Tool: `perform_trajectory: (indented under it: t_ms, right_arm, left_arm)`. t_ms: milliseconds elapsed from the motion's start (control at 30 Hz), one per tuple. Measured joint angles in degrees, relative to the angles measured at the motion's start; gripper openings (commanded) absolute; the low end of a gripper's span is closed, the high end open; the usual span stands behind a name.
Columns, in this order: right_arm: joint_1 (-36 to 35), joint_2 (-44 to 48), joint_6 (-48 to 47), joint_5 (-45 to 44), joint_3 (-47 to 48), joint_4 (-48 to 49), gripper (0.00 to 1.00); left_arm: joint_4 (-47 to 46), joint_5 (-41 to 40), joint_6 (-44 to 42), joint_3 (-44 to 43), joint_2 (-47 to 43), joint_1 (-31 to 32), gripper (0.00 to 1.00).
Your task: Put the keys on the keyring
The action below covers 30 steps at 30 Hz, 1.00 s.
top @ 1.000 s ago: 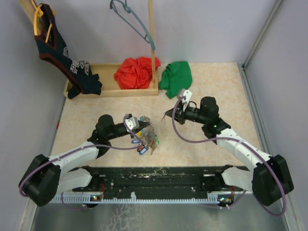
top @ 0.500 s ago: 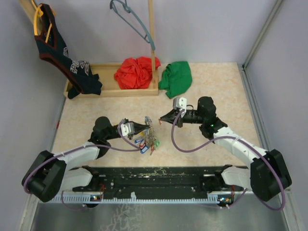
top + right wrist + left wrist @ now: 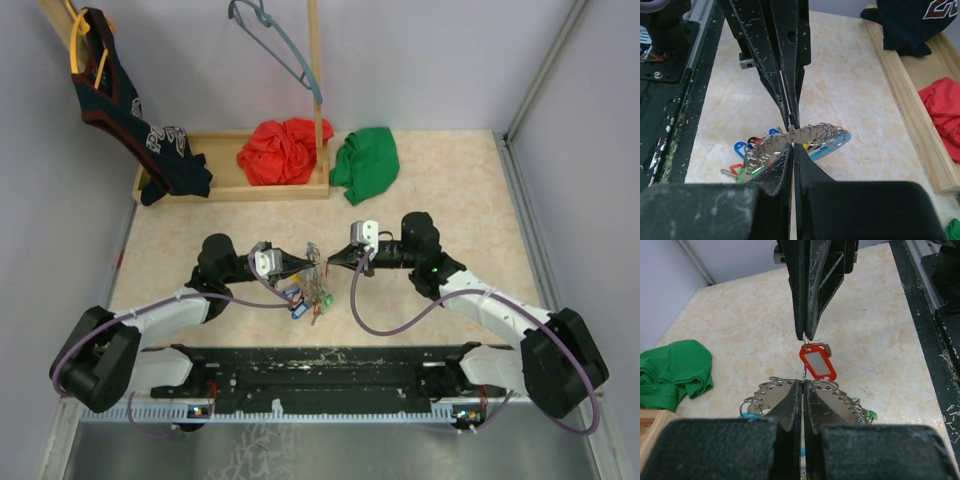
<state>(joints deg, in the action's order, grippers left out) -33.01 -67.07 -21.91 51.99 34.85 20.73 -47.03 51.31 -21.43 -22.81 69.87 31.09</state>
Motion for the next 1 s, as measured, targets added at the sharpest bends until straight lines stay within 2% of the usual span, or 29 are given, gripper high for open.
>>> perform_trajectory:
  t_ms: [1000]
  right_arm:
    - [-1.11, 0.85, -3.65, -0.92, -0.28, -1.14, 0.0]
  left_arm:
    - [-0.07, 3.48, 1.11, -0.96, 1.64, 0.0, 0.0]
